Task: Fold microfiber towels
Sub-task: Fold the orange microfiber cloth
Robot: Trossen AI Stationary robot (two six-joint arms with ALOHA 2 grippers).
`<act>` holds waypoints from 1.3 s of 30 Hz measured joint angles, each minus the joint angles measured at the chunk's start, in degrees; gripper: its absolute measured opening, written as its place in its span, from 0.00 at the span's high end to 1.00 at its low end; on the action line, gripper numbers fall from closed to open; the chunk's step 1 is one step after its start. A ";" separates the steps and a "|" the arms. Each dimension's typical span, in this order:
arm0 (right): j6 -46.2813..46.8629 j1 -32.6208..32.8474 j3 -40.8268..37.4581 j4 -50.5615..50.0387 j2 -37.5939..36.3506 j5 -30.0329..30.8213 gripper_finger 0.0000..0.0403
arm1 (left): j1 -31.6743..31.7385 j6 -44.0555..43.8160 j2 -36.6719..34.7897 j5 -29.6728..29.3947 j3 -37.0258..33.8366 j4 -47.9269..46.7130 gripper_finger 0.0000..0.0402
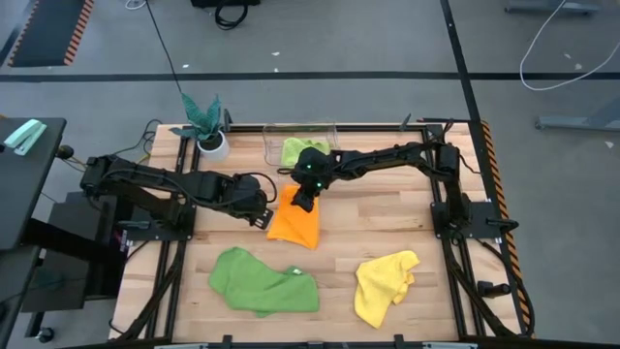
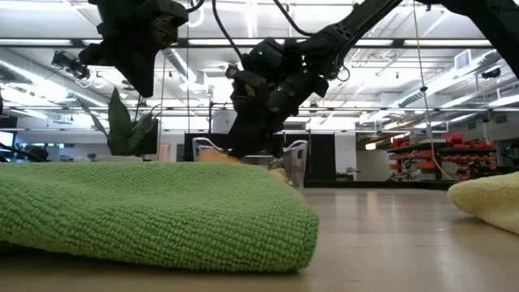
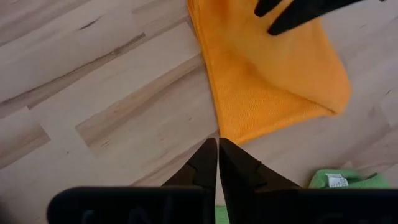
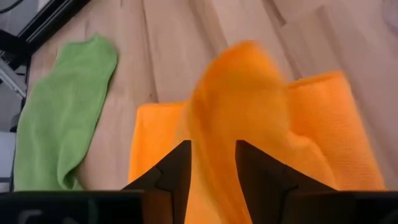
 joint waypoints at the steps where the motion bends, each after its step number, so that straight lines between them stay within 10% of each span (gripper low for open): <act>1: -0.26 -0.05 0.00 0.01 -0.03 0.00 0.67 | 0.00 0.02 0.00 0.00 0.00 0.00 0.94; 39: -4.81 2.17 -2.10 -22.88 -0.88 21.95 0.99 | -3.87 -1.16 0.00 -4.28 0.00 6.51 0.94</act>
